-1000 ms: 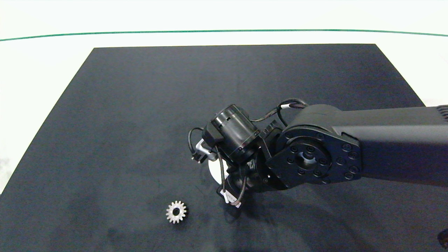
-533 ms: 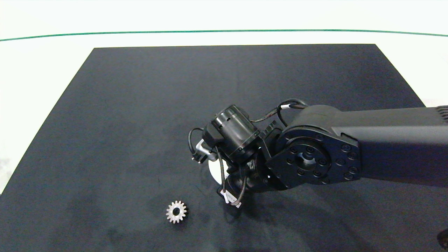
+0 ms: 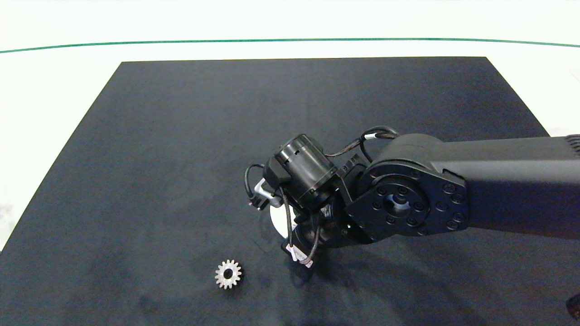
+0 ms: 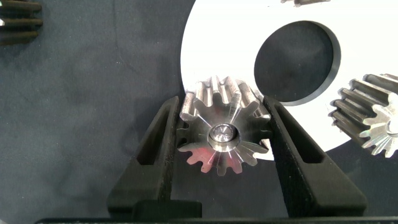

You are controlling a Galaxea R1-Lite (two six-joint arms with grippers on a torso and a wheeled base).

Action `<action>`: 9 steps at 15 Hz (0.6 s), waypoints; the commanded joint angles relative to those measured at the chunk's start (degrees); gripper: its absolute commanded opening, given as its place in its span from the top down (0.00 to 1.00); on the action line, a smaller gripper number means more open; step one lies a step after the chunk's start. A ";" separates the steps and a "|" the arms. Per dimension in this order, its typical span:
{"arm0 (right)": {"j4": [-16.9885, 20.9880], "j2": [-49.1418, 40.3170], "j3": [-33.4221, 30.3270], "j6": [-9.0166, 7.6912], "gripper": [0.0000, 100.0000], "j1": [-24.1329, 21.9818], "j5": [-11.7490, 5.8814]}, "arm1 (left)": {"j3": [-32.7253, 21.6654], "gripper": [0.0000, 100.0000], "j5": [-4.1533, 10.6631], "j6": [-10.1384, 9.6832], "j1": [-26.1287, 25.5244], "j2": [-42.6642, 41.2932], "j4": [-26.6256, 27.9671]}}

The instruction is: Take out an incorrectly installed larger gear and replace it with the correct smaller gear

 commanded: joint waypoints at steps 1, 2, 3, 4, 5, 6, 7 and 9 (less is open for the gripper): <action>0.12 -0.48 -0.02 -0.09 0.84 0.06 -0.23 | 0.02 0.00 0.06 -0.08 -0.08 -0.05 0.41; 0.12 -0.48 -0.11 -0.09 0.85 0.06 -0.14 | 0.02 0.00 0.06 -0.08 -0.08 -0.05 0.41; 0.12 -0.65 -0.11 -0.01 0.87 0.15 -0.14 | 0.02 0.00 0.06 -0.08 -0.08 -0.05 0.41; 0.12 -0.83 -0.28 -0.01 0.90 0.24 -0.14 | 0.02 0.00 0.06 -0.08 -0.08 -0.05 0.41; 0.12 -1.18 -0.46 -0.09 0.91 0.32 -0.23 | 0.02 0.00 0.06 -0.08 0.01 -0.05 0.41; 0.21 -1.62 -0.46 -0.09 0.93 0.41 -0.23 | 0.02 0.00 0.06 -0.08 0.01 -0.05 0.41; 0.21 -1.97 -0.37 -0.18 0.96 0.59 -0.23 | 0.02 0.00 0.06 -0.08 0.01 -0.05 0.41; 0.30 -3.20 -0.28 -0.18 0.99 0.67 -0.23 | 0.02 0.00 -0.03 0.36 0.01 -0.05 0.41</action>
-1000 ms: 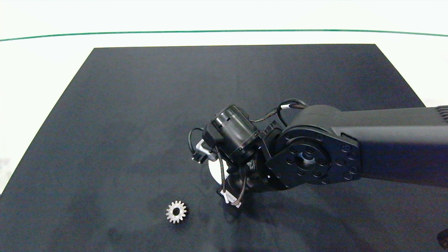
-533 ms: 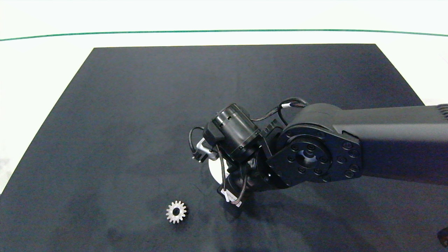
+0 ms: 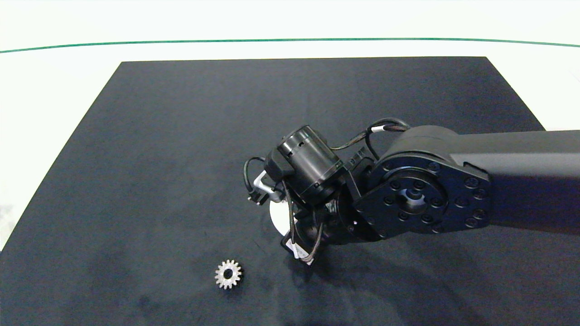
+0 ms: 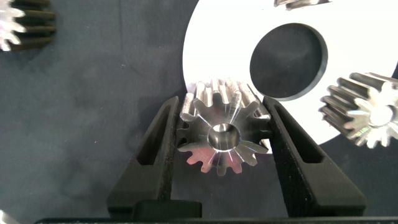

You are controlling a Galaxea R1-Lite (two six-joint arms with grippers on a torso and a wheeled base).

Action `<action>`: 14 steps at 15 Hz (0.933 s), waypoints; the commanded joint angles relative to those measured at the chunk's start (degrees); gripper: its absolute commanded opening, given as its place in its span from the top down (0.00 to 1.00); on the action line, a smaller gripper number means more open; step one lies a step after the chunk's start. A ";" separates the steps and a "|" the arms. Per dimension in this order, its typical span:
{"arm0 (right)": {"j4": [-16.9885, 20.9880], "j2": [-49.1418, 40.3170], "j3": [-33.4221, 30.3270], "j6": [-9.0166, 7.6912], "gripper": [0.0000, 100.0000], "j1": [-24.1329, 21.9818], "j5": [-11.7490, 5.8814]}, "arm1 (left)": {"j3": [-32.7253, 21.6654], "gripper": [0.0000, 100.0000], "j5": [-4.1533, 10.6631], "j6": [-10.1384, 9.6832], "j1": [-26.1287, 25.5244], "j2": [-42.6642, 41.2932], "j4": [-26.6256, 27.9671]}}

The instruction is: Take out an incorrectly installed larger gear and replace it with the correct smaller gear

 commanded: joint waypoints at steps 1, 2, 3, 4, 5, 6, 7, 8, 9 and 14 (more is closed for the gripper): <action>0.40 -2.46 0.45 -0.11 1.00 0.44 -0.14 | 0.09 0.00 -0.02 0.97 0.01 -0.12 0.41; 0.84 -3.25 0.71 -0.11 1.00 0.88 -0.14 | 0.09 0.00 -0.02 0.97 0.01 -0.12 0.50; 1.19 -3.69 0.71 0.16 1.00 0.97 -0.23 | 0.09 0.00 -0.02 0.97 0.01 -0.12 0.41; 1.37 -5.09 1.06 0.51 1.00 1.05 -0.23 | 0.09 0.00 -0.02 0.97 0.01 -0.12 0.41; 1.37 -6.76 2.82 0.24 1.00 1.05 -0.41 | 0.09 0.00 -0.02 0.97 0.10 -0.12 0.41; 1.37 -8.87 5.10 0.16 1.00 0.97 -0.41 | 0.09 0.00 -0.02 0.97 0.10 -0.12 0.41; 1.37 -10.81 7.39 0.24 1.00 0.79 -0.41 | 0.09 0.00 -0.02 0.97 0.10 -0.12 0.41; 1.37 -13.09 10.29 0.42 1.00 0.44 -0.32 | 0.09 0.00 -0.02 0.97 0.10 -0.12 0.41; 1.28 -15.29 13.81 0.60 1.00 0.09 -0.23 | 0.00 0.00 -0.02 0.71 0.10 -0.12 0.50; -4.61 -23.90 31.47 0.68 1.00 -4.13 0.12 | 0.00 0.00 -0.02 0.53 0.10 -0.12 0.50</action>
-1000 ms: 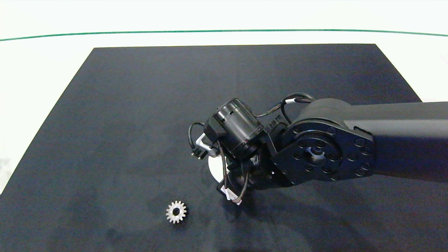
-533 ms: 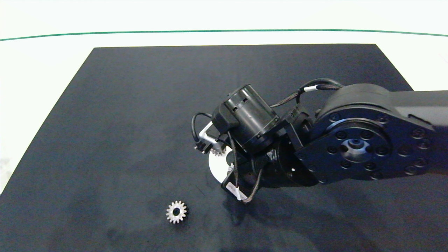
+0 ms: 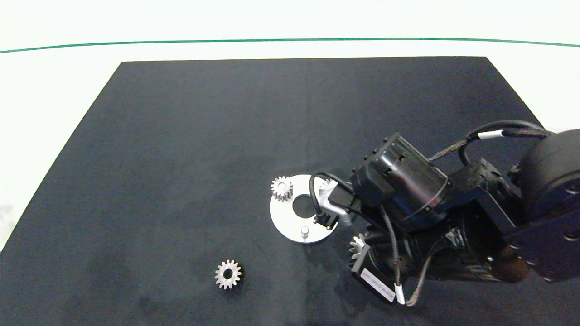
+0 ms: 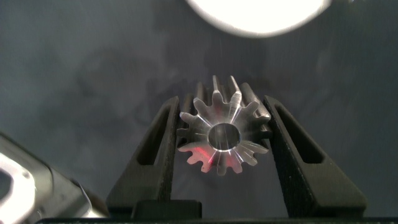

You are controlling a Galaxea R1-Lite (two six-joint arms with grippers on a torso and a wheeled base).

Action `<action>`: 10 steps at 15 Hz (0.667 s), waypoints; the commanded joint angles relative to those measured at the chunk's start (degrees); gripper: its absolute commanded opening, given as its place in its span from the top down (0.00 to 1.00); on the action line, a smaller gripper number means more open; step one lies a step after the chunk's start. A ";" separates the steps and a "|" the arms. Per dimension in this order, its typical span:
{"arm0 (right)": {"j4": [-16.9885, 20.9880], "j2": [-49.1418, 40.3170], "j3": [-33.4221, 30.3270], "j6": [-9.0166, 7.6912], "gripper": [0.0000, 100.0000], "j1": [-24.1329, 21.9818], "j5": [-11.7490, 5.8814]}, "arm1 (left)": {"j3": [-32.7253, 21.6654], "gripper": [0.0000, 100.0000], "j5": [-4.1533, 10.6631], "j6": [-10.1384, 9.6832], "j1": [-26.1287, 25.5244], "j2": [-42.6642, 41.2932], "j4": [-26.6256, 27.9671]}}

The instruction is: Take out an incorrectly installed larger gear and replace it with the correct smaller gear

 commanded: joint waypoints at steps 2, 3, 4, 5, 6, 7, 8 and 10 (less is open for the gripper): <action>-6.23 -8.72 13.72 -0.02 1.00 -3.42 0.25 | -0.03 0.00 0.05 -0.08 -0.04 -0.02 0.42; -6.40 -9.25 15.30 0.06 1.00 -4.12 0.87 | -0.03 0.00 0.05 -0.08 -0.04 0.06 0.42; -6.58 -9.60 16.27 0.06 1.00 -4.65 1.22 | -0.03 0.00 0.05 -0.08 0.05 0.06 0.34; -8.60 -9.95 18.29 0.06 1.00 -5.35 1.48 | -0.03 0.00 0.05 -0.08 0.05 0.06 0.34; -11.41 -9.95 20.22 0.06 1.00 -5.88 1.83 | -0.03 0.00 0.05 -0.08 0.05 0.06 0.34; -13.61 -9.95 21.63 0.06 1.00 -6.23 2.62 | 0.06 0.00 0.05 -0.08 0.05 0.06 0.34; -14.93 -10.04 22.77 0.06 1.00 -6.58 3.50 | -0.03 0.00 0.05 -0.08 0.05 0.06 0.34; -16.25 -10.13 24.62 0.15 1.00 -7.37 4.64 | -0.03 0.00 0.05 -0.08 0.05 0.06 0.34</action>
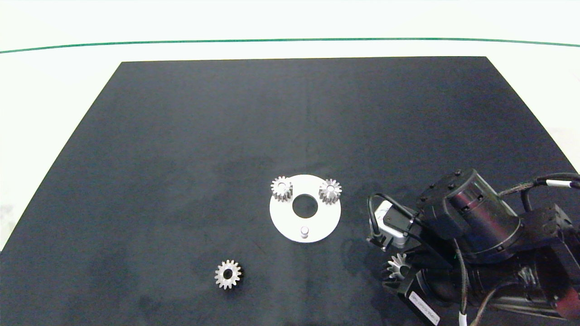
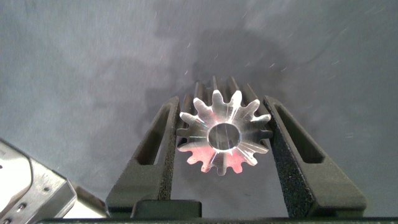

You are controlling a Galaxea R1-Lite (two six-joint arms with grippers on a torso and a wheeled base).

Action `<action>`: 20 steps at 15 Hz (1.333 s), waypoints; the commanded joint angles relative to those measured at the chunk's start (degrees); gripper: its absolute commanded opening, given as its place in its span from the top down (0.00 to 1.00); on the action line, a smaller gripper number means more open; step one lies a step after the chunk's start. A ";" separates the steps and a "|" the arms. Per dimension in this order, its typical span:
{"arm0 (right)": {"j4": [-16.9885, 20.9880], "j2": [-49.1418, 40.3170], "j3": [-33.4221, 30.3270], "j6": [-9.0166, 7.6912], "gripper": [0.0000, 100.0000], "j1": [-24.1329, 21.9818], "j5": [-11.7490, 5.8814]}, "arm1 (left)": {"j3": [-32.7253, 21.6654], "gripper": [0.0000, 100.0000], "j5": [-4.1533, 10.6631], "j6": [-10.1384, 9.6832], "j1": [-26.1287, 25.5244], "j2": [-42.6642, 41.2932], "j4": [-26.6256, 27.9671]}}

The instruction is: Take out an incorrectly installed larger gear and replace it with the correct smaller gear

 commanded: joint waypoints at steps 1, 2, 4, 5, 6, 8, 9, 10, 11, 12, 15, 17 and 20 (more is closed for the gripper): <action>-2.13 -0.34 3.32 0.01 1.00 -1.15 0.59 | 0.06 0.00 0.08 -0.08 -0.09 0.06 0.41; -3.80 -0.43 4.46 0.44 1.00 -1.24 0.68 | -0.03 0.00 0.08 -0.08 0.00 0.06 0.41; -5.03 -0.34 5.69 1.85 1.00 -1.33 0.94 | 0.06 0.00 0.08 -0.08 -0.09 0.06 0.41; -5.30 -0.34 6.04 1.94 1.00 -1.33 1.03 | 0.06 0.00 0.08 -0.08 -0.09 0.06 0.41; -5.56 -0.25 6.31 2.03 1.00 -1.33 1.03 | 0.06 0.00 0.08 -0.08 -0.09 0.06 0.41; -6.18 -0.25 6.39 2.03 1.00 -1.33 1.03 | 0.06 0.00 0.08 -0.08 -0.09 0.06 0.41; -6.26 -0.25 6.39 2.03 1.00 -1.33 1.03 | 0.06 0.00 0.08 -0.08 0.00 0.06 0.41; -6.26 -0.34 6.39 2.03 0.00 -1.33 1.03 | 0.06 0.00 0.08 -0.08 0.00 0.06 0.41; -6.26 -0.34 6.39 2.03 0.00 -1.33 1.03 | 0.06 0.00 0.08 -0.08 0.00 0.06 0.41; -6.26 -0.34 6.39 1.94 0.00 -1.33 1.03 | 0.06 0.00 0.08 -0.08 0.00 0.06 0.41; -6.26 -0.43 6.48 1.94 0.00 -1.24 0.85 | 0.06 0.00 0.08 -0.08 0.00 -0.02 0.41; -6.18 -0.69 6.39 1.85 0.00 -1.24 0.50 | 0.06 0.00 0.08 -0.08 0.00 0.06 0.41; -6.09 -4.82 6.83 1.32 0.00 -1.33 0.15 | 0.77 0.00 0.08 0.10 -0.09 0.15 0.41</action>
